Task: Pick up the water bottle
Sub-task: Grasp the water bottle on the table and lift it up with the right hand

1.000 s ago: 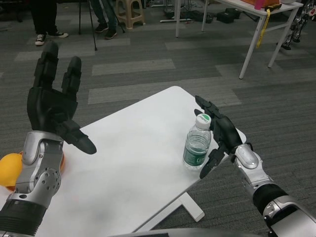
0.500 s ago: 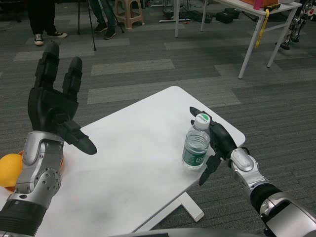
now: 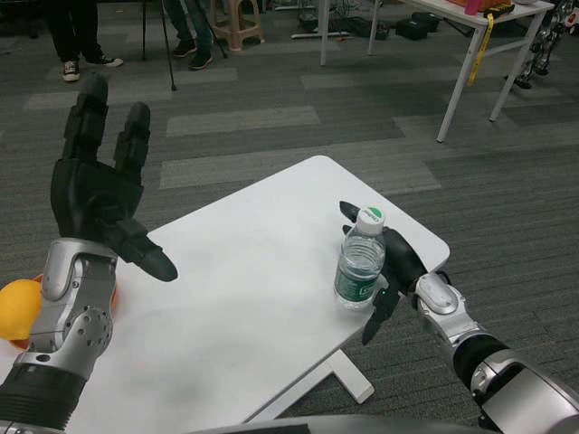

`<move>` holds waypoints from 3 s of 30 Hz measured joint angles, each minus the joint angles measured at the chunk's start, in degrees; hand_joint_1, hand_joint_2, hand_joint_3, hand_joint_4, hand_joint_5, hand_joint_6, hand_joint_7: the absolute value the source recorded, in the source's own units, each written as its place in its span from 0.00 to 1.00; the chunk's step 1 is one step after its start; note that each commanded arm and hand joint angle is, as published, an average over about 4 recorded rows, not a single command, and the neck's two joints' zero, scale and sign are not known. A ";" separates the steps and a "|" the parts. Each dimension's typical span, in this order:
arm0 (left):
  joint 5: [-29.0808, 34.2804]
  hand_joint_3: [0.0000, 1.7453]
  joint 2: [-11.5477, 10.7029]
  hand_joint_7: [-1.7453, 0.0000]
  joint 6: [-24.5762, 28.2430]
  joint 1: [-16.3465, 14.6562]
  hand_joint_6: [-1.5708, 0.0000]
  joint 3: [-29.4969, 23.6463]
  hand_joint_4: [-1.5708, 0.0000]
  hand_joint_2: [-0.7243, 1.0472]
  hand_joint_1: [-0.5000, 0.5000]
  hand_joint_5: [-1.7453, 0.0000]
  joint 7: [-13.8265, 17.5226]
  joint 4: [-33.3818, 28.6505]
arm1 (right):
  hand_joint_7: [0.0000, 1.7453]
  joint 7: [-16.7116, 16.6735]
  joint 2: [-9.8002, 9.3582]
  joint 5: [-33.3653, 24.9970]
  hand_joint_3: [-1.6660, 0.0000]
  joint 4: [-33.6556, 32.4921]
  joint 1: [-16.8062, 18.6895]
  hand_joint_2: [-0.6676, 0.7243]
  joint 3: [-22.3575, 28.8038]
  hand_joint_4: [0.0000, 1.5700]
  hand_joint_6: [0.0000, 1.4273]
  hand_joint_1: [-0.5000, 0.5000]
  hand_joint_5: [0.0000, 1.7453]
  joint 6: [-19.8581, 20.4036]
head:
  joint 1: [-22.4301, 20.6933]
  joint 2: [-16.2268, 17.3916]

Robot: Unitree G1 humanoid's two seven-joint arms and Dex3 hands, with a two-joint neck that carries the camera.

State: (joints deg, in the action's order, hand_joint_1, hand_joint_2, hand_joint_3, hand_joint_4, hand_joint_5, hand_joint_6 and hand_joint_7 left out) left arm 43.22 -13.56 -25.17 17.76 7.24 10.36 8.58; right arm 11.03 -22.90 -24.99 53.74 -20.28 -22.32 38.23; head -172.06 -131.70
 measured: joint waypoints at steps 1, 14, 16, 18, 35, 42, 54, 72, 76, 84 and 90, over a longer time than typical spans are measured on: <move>0.00 0.05 0.00 1.00 0.00 0.00 1.00 0.00 1.00 0.10 0.04 0.94 0.00 0.00 | 0.04 -0.13 0.02 0.00 0.95 0.00 0.00 0.80 -0.02 0.00 0.00 0.00 0.00 0.00 | 0.02 0.01; 0.00 0.05 0.00 1.00 0.00 0.00 1.00 0.01 1.00 0.10 0.04 0.94 0.00 0.01 | 0.37 -5.94 0.39 0.04 0.95 -0.03 -0.01 0.61 -1.17 0.46 0.08 0.05 0.72 0.03 | 0.14 0.06; 0.00 0.05 0.00 1.00 0.00 0.00 1.00 0.01 1.00 0.10 0.04 0.94 0.00 0.01 | 0.64 -8.54 0.41 0.05 0.95 -0.13 -0.01 0.56 -1.26 0.84 0.27 0.07 0.86 0.14 | 0.18 0.07; 0.00 0.05 0.00 1.00 0.00 0.00 1.00 0.01 1.00 0.10 0.04 0.94 0.00 0.01 | 0.80 -11.08 0.44 0.06 0.95 -0.31 0.01 0.51 -1.32 0.98 0.55 0.09 0.89 0.37 | 0.18 0.07; 0.00 0.05 0.04 1.00 0.00 0.00 1.00 0.02 1.00 0.10 0.04 0.94 0.00 0.01 | 0.97 -13.19 0.49 0.06 0.88 -0.68 0.05 0.28 -2.10 1.00 0.92 0.23 0.90 0.82 | -0.06 0.21; 0.00 0.05 0.04 1.00 0.00 0.00 1.00 0.02 1.00 0.10 0.04 0.94 0.00 0.01 | 0.92 -11.77 0.46 0.04 0.63 -1.01 0.05 0.27 -2.39 1.00 0.87 0.45 0.94 0.83 | -0.17 0.29; 0.02 0.05 0.04 1.00 0.00 0.00 1.00 0.02 1.00 0.10 0.04 0.94 0.00 0.24 | 0.92 -11.23 0.46 0.13 0.39 -1.94 0.05 0.34 -3.10 1.00 0.85 0.78 0.83 0.83 | -0.18 0.58; 0.05 0.05 0.10 1.00 0.00 0.00 1.00 0.09 1.00 0.10 0.04 0.94 0.00 0.28 | 0.88 -10.87 -0.64 0.23 0.43 -8.81 0.22 0.38 -3.24 1.00 0.76 0.91 0.78 0.79 | -0.50 0.25; 0.05 0.05 0.10 1.00 -0.01 0.00 1.00 0.12 1.00 0.10 0.04 0.94 0.00 0.29 | 0.88 -10.84 -1.50 0.24 0.42 -11.61 0.24 0.36 -3.30 0.99 0.76 0.92 0.74 0.75 | -0.71 -0.35; 0.06 0.05 0.10 1.00 -0.02 -0.02 1.00 0.19 1.00 0.10 0.04 0.94 0.02 0.29 | 0.88 -10.83 -2.96 0.24 0.38 -19.34 -0.61 0.32 -3.85 0.95 0.74 0.92 0.72 0.41 | -0.60 -1.97; 0.07 0.05 0.05 1.00 -0.02 -0.20 1.00 0.30 1.00 0.10 0.04 0.94 0.03 0.29 | 0.84 -10.81 -4.67 0.22 0.35 -22.67 -3.82 0.32 -4.11 0.95 0.74 0.92 0.72 0.21 | -0.57 -2.69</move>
State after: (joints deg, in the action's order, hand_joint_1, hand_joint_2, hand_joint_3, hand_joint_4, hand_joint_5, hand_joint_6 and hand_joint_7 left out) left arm 43.29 -13.52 -25.20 17.57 7.54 10.39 8.87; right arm 0.22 -27.57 -24.77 31.07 -24.10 -26.43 38.45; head -172.63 -134.39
